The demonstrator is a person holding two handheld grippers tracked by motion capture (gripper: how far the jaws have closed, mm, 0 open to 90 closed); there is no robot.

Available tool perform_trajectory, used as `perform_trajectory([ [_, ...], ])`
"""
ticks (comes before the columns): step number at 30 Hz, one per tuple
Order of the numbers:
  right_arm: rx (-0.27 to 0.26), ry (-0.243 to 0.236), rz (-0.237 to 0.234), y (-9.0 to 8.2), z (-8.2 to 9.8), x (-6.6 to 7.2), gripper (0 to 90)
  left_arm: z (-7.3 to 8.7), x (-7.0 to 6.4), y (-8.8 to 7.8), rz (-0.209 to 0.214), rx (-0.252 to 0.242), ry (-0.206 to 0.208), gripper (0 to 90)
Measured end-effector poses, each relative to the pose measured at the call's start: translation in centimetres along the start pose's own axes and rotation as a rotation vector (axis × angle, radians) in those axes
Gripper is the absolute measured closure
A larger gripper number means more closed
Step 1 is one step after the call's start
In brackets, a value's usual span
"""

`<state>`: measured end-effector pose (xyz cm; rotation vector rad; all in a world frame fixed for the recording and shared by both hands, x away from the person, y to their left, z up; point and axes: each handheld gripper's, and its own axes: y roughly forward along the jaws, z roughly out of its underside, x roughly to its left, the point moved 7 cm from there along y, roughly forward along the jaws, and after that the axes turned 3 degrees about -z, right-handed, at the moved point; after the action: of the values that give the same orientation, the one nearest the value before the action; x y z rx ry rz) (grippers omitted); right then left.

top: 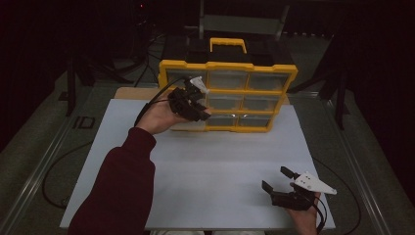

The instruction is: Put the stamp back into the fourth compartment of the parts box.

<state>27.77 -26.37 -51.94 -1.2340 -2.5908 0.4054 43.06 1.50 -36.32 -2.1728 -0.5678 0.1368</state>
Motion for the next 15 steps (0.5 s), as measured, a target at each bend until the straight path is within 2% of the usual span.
perform_trajectory([
  [15,0.006,0.0,-0.002,0.0,0.1,0.0,9.3,0.4,1.9,-0.3,-0.042,0.008,-0.049,66.7],
])
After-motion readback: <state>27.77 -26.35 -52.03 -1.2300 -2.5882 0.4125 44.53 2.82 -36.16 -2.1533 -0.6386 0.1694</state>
